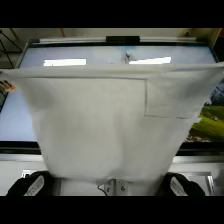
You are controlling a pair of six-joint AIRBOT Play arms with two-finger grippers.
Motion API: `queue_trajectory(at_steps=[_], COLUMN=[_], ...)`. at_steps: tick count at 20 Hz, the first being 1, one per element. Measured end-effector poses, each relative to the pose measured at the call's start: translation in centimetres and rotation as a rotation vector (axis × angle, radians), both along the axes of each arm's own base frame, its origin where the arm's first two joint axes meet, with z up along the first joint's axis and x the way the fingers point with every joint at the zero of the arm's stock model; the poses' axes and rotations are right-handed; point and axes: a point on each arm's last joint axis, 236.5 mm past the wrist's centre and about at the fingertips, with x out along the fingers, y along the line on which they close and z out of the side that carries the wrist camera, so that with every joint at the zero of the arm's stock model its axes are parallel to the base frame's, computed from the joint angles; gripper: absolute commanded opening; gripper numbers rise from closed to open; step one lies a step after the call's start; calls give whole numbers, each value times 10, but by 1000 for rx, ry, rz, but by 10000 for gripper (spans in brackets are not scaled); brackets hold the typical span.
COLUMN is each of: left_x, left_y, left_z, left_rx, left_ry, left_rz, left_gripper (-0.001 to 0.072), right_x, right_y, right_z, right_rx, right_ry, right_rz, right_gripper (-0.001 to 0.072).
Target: Fold the shirts.
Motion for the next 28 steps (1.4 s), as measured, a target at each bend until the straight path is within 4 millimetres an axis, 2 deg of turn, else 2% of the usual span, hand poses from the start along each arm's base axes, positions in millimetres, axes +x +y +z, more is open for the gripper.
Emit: queue_trajectory(at_steps=[3,7,9,11,13,15,18,20,24,28], left_x=[49,114,142,162,174,181,179,164,118,90], left_y=[13,30,34,37,38,38,34,26,11,7], left_z=[-80,-162,-197,-230,-258,-279,-290,-296,-322,-342], left_rx=[-28,-67,-101,-129,-159,-179,-172,-164,-170,-166], left_ry=[167,252,271,290,312,335,360,423,604,708], left_rz=[11,54,75,98,115,125,93,37,-52,-79], left_gripper=[32,33,33,34,34,34,34,33,33,33], right_x=[62,149,188,214,226,227,211,189,137,110], right_y=[7,37,52,63,73,79,78,72,72,75], right_z=[-83,-167,-199,-231,-263,-288,-303,-306,-325,-342], right_rx=[117,184,223,262,292,307,303,275,251,244], right_ry=[159,178,141,127,152,194,284,375,588,694], right_rz=[21,31,-4,-40,-60,-73,-75,-69,-55,-52], right_gripper=[77,78,77,78,78,78,78,78,78,78])
